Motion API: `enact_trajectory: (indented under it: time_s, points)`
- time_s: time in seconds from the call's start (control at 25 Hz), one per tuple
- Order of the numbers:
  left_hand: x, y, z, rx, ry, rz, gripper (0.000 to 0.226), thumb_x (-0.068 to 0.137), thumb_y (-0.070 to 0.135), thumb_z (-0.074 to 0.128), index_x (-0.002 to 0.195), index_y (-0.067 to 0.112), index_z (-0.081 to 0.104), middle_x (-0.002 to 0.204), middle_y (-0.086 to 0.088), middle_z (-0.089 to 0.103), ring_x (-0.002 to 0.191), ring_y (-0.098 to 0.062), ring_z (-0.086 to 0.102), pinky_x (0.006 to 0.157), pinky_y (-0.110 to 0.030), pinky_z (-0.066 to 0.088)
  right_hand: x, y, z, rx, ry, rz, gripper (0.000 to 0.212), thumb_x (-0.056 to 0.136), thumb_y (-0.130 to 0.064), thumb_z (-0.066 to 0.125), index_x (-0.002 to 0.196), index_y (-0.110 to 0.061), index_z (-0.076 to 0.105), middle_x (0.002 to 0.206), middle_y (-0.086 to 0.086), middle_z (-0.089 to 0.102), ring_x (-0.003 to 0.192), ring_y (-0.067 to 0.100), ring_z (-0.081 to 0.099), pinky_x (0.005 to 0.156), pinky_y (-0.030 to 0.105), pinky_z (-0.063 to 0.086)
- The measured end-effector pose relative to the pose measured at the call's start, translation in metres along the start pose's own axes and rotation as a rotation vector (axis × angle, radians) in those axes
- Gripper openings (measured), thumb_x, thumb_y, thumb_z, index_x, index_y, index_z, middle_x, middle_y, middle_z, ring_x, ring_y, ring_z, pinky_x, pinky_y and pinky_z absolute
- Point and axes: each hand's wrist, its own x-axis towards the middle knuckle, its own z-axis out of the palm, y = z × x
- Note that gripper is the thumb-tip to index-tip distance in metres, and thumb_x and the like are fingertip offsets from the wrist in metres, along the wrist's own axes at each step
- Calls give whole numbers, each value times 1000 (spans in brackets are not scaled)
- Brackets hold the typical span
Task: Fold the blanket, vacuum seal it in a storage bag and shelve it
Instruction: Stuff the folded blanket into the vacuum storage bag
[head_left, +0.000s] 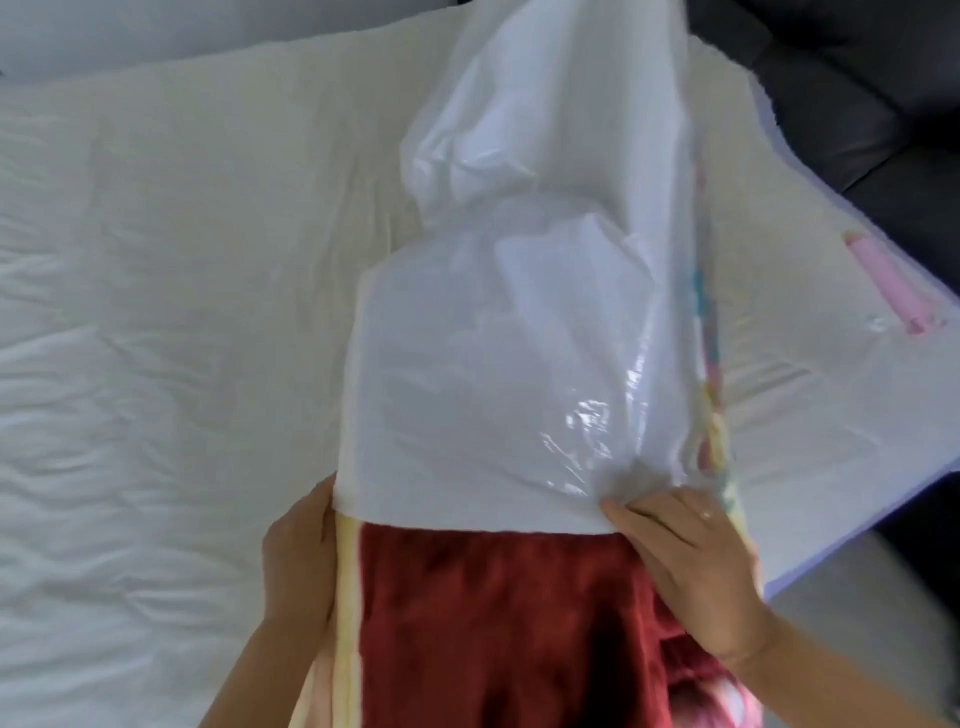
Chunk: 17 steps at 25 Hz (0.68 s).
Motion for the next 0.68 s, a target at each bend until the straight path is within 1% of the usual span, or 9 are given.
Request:
enact_trajectory:
  time_s: [0.08, 0.12, 0.24, 0.32, 0.4, 0.44, 0.56, 0.6, 0.68]
  points:
    - [4, 7, -5, -87, -55, -50, 46, 93, 4, 42, 135, 21, 52, 127, 1, 60, 120, -28, 55, 95, -30, 40, 13, -11, 27, -29, 14, 6, 23, 83, -5, 59, 99, -11, 74, 82, 3, 66, 79, 23, 50, 76, 38, 45]
    - [6, 18, -6, -66, -33, 29, 49, 94, 9, 43, 142, 17, 42, 141, -3, 49, 132, -27, 44, 106, -28, 31, 23, -15, 40, -47, 33, 11, 22, 82, -4, 60, 98, -12, 73, 80, 2, 64, 79, 22, 48, 76, 39, 45]
    - [-2, 65, 10, 207, -55, 543, 70, 85, 31, 44, 150, 12, 25, 155, -5, 26, 145, -22, 19, 117, -39, 13, 45, -33, 62, -57, 81, 1, 18, 81, -3, 63, 93, -13, 72, 78, 1, 63, 77, 21, 50, 79, 40, 45]
    - [-8, 77, 37, 329, -133, 675, 69, 86, 37, 42, 150, 21, 23, 158, 2, 21, 147, -19, 13, 117, -44, 9, 45, -42, 64, -20, 67, -35, 17, 82, -6, 64, 96, -14, 71, 83, 1, 64, 78, 23, 56, 85, 41, 45]
    - [-2, 73, 57, 353, -95, 647, 55, 90, 27, 40, 145, 23, 35, 154, 4, 31, 144, -20, 24, 115, -46, 16, 36, -38, 54, -7, 69, -12, 23, 86, -16, 61, 108, -16, 65, 100, 3, 62, 90, 25, 57, 88, 41, 43]
    - [4, 67, 62, 349, -72, 604, 50, 90, 18, 42, 140, 20, 42, 150, 3, 39, 140, -21, 33, 114, -47, 21, 29, -29, 46, -48, 90, 68, 32, 86, -25, 58, 117, -18, 59, 113, 5, 57, 100, 26, 54, 90, 43, 40]
    - [17, 44, 63, 341, -23, 564, 45, 87, 5, 42, 130, 13, 55, 139, -3, 53, 131, -25, 48, 109, -48, 31, -5, 29, 25, -143, 42, 458, 76, 78, -57, 54, 143, -21, 35, 144, 13, 34, 130, 31, 36, 106, 51, 26]
    - [18, 37, 60, 333, -37, 559, 46, 87, 7, 39, 129, 12, 56, 137, -6, 55, 129, -26, 49, 109, -47, 31, -16, 51, 22, -91, -41, 566, 88, 75, -66, 51, 148, -25, 24, 153, 13, 24, 138, 31, 29, 109, 56, 21]
    - [23, 17, 50, 307, -34, 545, 46, 88, 8, 34, 128, 7, 57, 135, -10, 56, 126, -28, 51, 108, -45, 31, -24, 79, 30, 151, -170, 707, 98, 71, -83, 41, 150, -37, 9, 160, 5, 8, 147, 27, 15, 112, 60, 17]
